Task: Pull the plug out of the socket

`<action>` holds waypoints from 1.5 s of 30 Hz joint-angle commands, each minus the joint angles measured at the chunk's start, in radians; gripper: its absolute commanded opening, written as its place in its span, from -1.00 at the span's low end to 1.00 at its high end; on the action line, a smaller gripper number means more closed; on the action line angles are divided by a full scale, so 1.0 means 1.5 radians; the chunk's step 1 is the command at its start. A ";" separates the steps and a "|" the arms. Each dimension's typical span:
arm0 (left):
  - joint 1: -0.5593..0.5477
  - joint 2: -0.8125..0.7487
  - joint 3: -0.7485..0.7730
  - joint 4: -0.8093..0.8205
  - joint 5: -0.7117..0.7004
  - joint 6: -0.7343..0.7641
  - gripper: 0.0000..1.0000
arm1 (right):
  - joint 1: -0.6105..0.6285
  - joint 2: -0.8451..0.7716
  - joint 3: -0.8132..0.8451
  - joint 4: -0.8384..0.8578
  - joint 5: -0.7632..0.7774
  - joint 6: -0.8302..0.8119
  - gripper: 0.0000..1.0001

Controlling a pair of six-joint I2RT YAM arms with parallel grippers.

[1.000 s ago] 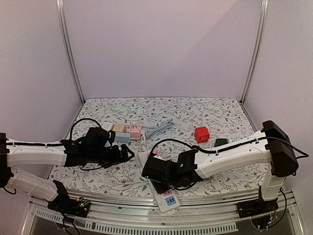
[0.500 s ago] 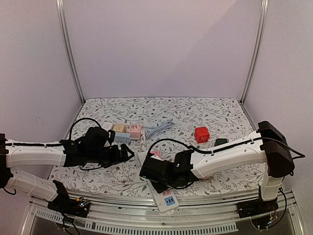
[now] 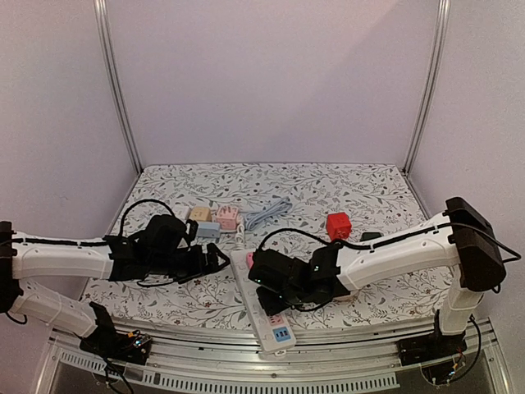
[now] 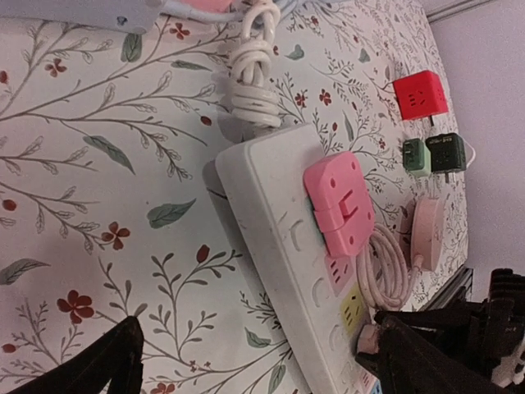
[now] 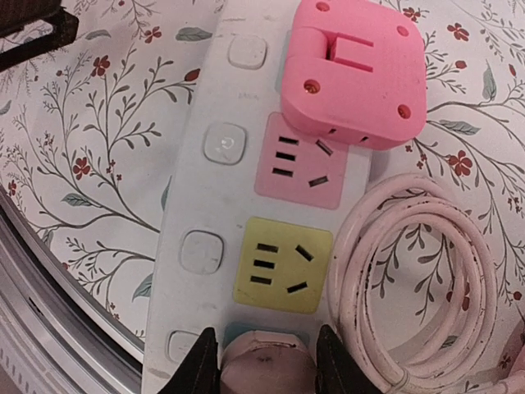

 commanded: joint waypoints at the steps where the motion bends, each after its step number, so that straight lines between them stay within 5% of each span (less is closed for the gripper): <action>1: -0.016 0.022 -0.008 0.078 0.030 -0.023 0.95 | -0.013 -0.042 -0.037 0.092 -0.040 0.041 -1.00; 17: -0.039 0.126 -0.036 0.244 0.084 -0.091 0.93 | -0.036 -0.091 -0.094 0.226 -0.097 0.106 -1.00; 27: -0.052 0.187 -0.044 0.323 0.105 -0.126 0.42 | -0.043 -0.093 -0.115 0.273 -0.122 0.137 -1.00; 45: -0.057 0.214 -0.049 0.340 0.085 -0.143 0.13 | -0.043 -0.092 -0.117 0.279 -0.131 0.141 -1.00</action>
